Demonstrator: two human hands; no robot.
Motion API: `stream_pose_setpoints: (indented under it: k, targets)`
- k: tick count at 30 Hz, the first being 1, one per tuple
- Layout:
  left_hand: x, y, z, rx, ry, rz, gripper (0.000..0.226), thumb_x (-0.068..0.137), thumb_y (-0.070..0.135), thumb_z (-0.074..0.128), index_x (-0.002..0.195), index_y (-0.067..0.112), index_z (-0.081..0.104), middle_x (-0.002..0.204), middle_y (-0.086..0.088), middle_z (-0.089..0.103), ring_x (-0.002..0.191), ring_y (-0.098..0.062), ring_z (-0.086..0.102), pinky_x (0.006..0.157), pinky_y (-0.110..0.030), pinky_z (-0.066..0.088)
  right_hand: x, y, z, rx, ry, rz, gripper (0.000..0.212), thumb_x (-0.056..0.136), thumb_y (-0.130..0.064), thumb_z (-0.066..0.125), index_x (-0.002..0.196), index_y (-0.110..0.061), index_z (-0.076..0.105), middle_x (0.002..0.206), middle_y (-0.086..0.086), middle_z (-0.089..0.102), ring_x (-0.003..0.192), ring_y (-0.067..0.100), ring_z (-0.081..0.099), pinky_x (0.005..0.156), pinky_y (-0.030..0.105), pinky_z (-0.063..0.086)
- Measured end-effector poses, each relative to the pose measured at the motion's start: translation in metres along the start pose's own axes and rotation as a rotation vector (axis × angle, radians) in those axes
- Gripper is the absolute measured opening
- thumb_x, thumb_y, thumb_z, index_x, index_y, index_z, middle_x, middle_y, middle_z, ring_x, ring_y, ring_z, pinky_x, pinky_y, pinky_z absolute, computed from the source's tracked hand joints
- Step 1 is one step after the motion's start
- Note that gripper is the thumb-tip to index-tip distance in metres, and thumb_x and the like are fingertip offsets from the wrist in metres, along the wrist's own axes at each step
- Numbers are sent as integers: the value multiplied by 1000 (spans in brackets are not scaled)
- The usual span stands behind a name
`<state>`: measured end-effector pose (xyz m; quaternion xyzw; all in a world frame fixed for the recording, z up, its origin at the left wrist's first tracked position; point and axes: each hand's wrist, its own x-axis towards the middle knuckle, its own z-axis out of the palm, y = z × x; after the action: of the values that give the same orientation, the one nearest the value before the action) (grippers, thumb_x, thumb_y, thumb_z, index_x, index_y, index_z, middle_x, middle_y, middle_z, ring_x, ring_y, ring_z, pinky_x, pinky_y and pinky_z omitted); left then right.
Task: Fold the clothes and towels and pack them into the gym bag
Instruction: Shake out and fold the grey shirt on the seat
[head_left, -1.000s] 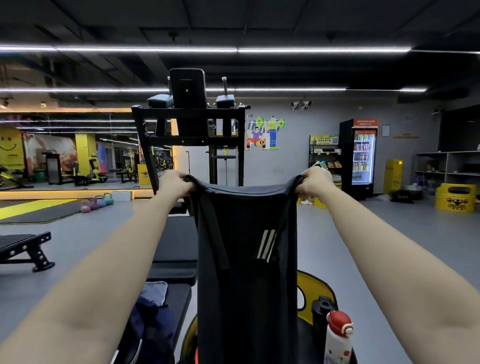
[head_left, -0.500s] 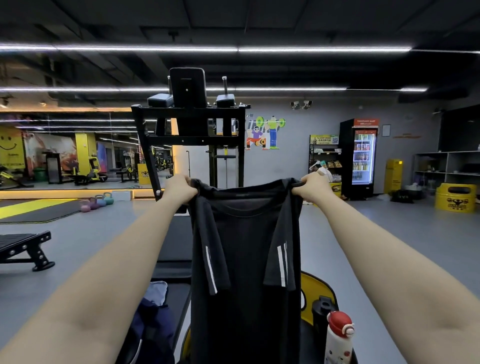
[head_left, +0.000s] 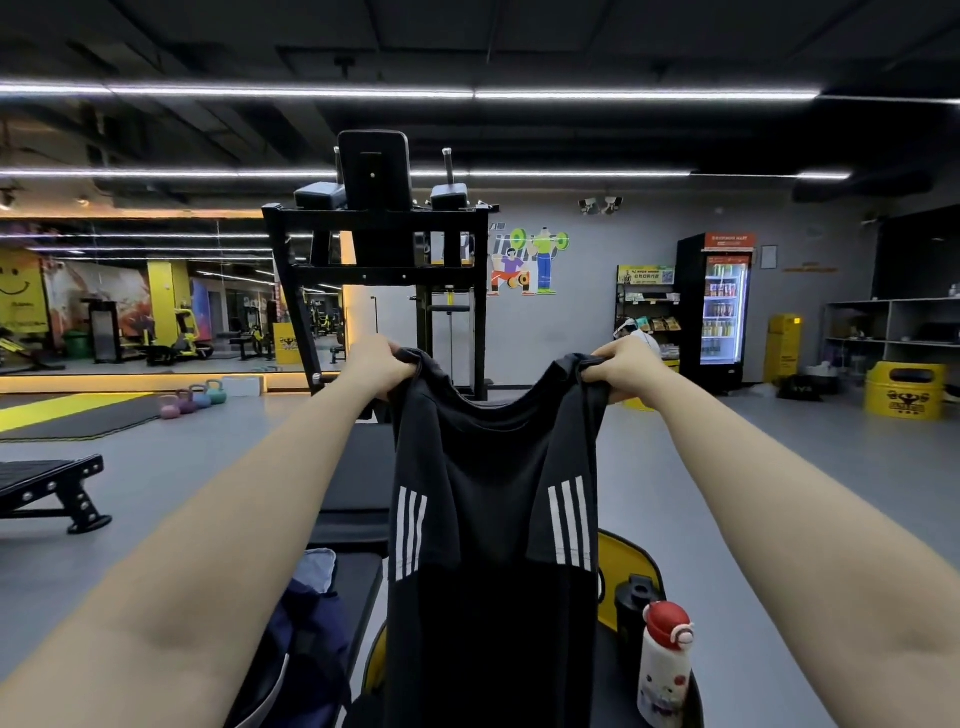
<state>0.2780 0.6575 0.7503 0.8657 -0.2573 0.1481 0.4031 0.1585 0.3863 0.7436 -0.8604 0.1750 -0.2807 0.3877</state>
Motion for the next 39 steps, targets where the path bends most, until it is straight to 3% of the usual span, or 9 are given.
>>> stream_pose_setpoints:
  k: [4,9,15,20,23,28,31,35,39]
  targets:
    - [-18,8,-2,-66,-2,21,7,92,15,60,94,8,63,70,-1,54,65,-18,55,52,-20,49,-22,-8,-8,-80,-5,-29,9,83,-5,65,88,-3,72,81,14,66,64,23,66,63,28,60]
    - [-46,18,-8,-55,-1,66,6,91,13,60,90,9,64,68,-4,57,55,-15,54,39,-11,44,-55,-15,-19,-116,9,-29,9,83,-5,66,74,-8,68,75,10,64,57,20,64,47,21,54]
    - [-73,34,-13,-109,-3,59,10,87,7,57,91,4,66,70,-9,61,66,-30,67,69,-39,59,-85,-21,-35,-64,-26,6,13,84,0,68,96,-3,67,80,12,64,60,23,64,44,24,55]
    - [-85,35,-3,-36,-57,53,11,85,6,58,74,9,57,72,-8,58,59,-24,62,55,-30,58,-90,-15,-29,-85,-85,69,22,81,4,68,103,6,66,82,15,64,63,27,63,45,28,56]
    - [-87,16,21,54,-149,32,12,85,4,59,74,7,56,81,-10,55,62,-26,62,42,-24,53,-89,5,-2,-133,-160,124,24,80,4,70,102,9,64,87,19,64,70,33,65,51,34,58]
    - [-86,-47,80,159,-268,-97,17,86,8,62,70,11,57,77,-10,59,60,-28,62,45,-26,52,-82,68,60,-197,-279,270,27,81,2,71,105,7,59,96,23,64,81,38,68,58,41,59]
    - [-87,-88,116,159,-294,-171,29,84,5,60,58,14,51,66,-9,58,54,-23,60,45,-27,53,-76,112,95,-191,-310,326,30,81,5,68,109,13,60,90,23,64,63,33,64,45,32,56]
    - [-75,-136,158,111,-281,-269,23,81,4,51,60,12,47,66,-14,61,49,-22,64,40,-22,46,-57,157,136,-225,-264,369,5,82,3,63,81,-1,66,65,12,61,45,22,60,43,27,53]
    - [-57,-162,191,39,-248,-322,7,81,3,45,76,7,49,82,-22,65,54,-31,67,55,-34,55,-31,186,166,-232,-211,361,7,84,-1,61,81,-7,61,80,14,61,52,25,61,45,25,48]
